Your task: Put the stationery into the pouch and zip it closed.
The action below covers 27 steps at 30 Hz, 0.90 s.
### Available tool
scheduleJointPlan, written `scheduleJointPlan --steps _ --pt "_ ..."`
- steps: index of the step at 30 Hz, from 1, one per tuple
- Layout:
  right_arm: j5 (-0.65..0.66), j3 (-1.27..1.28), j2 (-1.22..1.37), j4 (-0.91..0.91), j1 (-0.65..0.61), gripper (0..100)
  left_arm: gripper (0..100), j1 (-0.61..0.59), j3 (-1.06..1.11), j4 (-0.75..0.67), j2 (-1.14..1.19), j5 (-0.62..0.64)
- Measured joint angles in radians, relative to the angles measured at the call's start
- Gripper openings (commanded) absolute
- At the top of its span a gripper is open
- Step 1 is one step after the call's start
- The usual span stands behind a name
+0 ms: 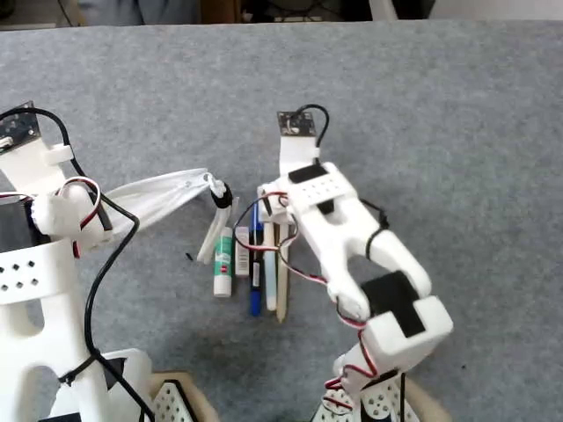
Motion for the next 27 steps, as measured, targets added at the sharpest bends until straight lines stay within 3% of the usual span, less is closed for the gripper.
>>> scheduleJointPlan --steps 5,13,22,27 --pt "-0.003 -0.043 0.081 0.0 0.002 26.0 3 0.0 0.0 0.0 0.0 0.0" --pt "-0.003 -0.054 0.091 0.003 0.011 1.7 3 0.0 0.0 -0.002 0.0 0.0" --pt "-0.003 -0.057 0.095 0.003 0.009 1.5 3 0.0 0.0 -0.002 0.0 0.0" --pt "-0.003 -0.094 0.097 0.103 0.006 4.7 3 0.0 0.0 -0.002 0.0 0.0"
